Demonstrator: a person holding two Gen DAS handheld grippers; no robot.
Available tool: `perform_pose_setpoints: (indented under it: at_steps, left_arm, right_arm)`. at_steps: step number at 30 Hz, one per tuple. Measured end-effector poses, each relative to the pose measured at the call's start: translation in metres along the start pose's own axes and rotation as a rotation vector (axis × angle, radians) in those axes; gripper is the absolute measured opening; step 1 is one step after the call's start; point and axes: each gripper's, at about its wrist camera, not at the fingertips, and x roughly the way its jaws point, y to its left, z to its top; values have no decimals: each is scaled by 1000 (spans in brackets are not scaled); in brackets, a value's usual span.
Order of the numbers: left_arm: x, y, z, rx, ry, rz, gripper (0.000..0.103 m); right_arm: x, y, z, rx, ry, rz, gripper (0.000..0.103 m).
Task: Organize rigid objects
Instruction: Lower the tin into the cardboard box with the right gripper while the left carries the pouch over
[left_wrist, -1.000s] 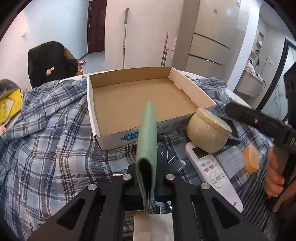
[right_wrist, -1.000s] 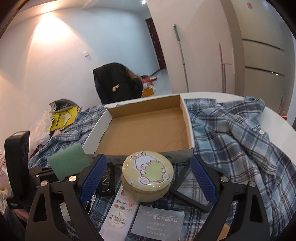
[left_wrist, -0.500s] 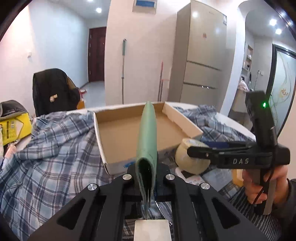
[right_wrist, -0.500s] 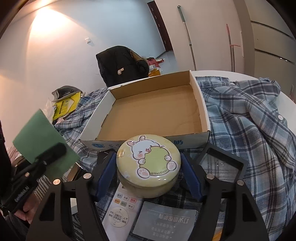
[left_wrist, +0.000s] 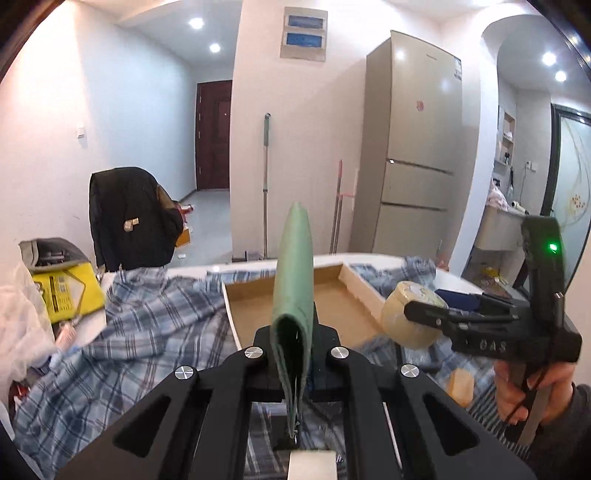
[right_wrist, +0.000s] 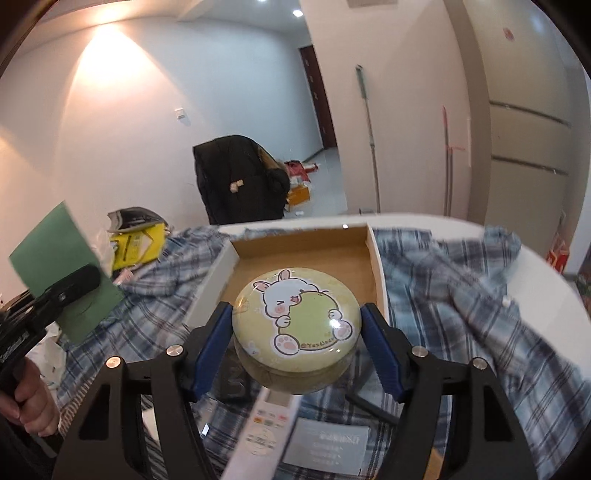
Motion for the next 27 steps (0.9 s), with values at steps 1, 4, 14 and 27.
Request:
perform_pose_setpoints:
  at_steps: [1, 4, 14, 27]
  left_arm:
    - [2, 0, 5, 2, -2, -10, 7]
    - [22, 2, 20, -32, 14, -26, 7]
    - [128, 12, -3, -70, 295, -44, 7]
    - [185, 37, -29, -77, 462, 27, 7]
  right_arm:
    - [-1, 4, 8, -16, -4, -1, 69]
    - [2, 15, 33, -57, -13, 13, 69]
    - [71, -9, 43, 10, -4, -56, 69]
    - [111, -25, 18, -24, 73, -128, 69]
